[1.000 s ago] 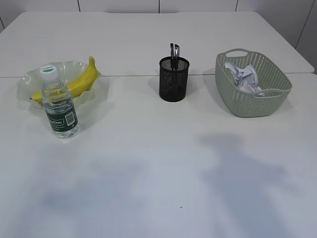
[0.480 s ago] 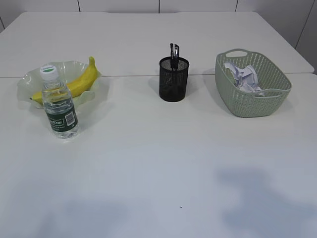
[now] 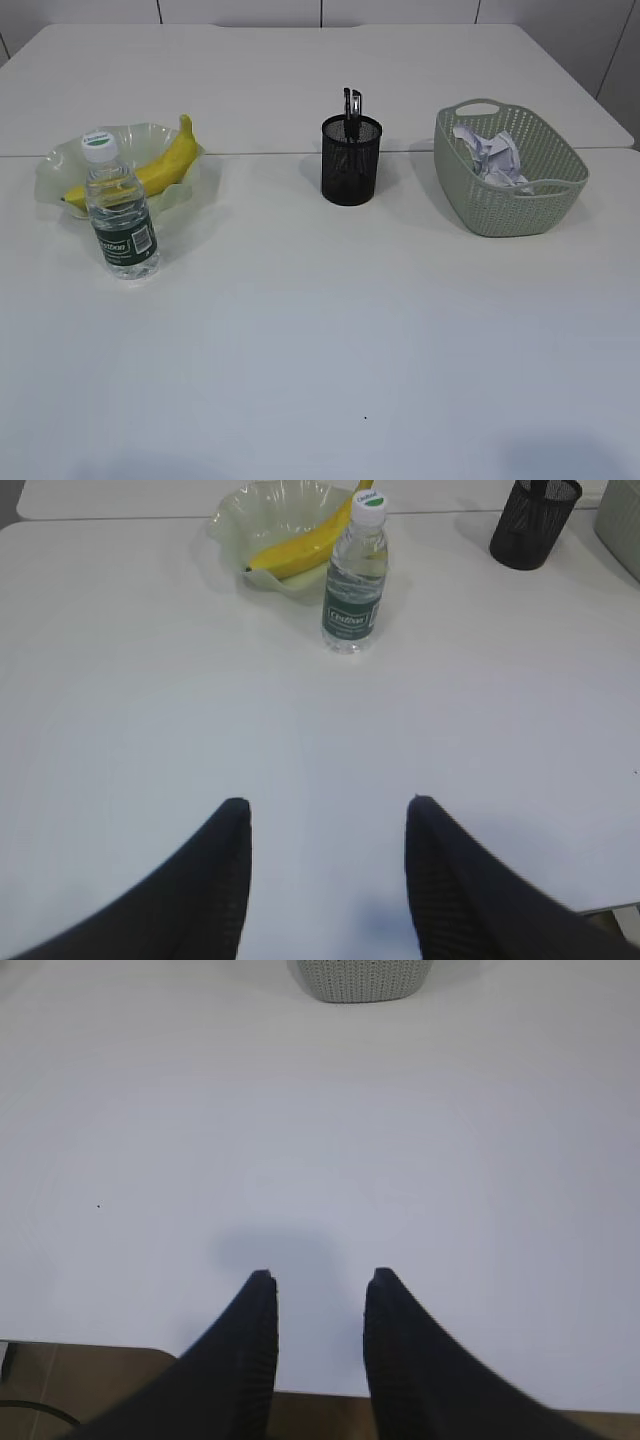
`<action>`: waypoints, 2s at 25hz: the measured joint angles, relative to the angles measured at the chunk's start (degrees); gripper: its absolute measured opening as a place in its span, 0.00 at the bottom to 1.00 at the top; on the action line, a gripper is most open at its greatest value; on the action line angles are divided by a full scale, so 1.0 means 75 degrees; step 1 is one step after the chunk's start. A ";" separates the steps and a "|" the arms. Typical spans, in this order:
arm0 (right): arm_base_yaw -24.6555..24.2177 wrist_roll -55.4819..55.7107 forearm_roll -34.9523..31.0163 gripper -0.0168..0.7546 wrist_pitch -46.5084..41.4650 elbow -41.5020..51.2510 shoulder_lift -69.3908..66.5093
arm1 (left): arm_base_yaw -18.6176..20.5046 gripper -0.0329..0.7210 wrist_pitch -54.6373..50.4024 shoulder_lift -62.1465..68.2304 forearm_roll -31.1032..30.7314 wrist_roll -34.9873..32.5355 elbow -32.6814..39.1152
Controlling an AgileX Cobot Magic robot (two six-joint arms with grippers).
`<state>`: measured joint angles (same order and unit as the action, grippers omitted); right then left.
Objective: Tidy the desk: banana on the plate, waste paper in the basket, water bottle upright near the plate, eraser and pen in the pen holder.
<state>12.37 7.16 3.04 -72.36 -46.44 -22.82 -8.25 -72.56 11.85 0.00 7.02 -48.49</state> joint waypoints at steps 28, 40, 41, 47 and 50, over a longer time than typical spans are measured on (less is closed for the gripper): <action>0.0000 -0.0191 0.0076 0.32 0.0337 0.2191 0.3021 | 0.0000 0.52 0.0490 -0.1446 -0.0705 0.0208 0.2068; 0.0000 -0.0204 0.0076 0.33 0.0870 0.2429 0.3021 | 0.0000 0.63 0.1135 -0.1446 -0.0662 0.0208 0.2414; 0.0000 -0.0204 0.0076 0.33 0.0870 0.2429 0.3021 | 0.0000 0.64 0.1146 -0.1446 -0.0662 0.0208 0.2414; 0.0000 -0.0204 0.0076 0.33 0.0885 0.2429 0.3021 | 0.0000 0.66 0.1183 -0.1446 -0.0649 0.0208 0.2414; 0.0000 -0.0204 0.0076 0.33 0.0885 0.2429 0.3021 | 0.0000 0.66 0.1183 -0.1446 -0.0632 0.0208 0.2414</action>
<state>12.37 5.63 3.61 -65.72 -28.22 -0.16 -8.25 -63.69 1.00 -4.74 8.58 -30.39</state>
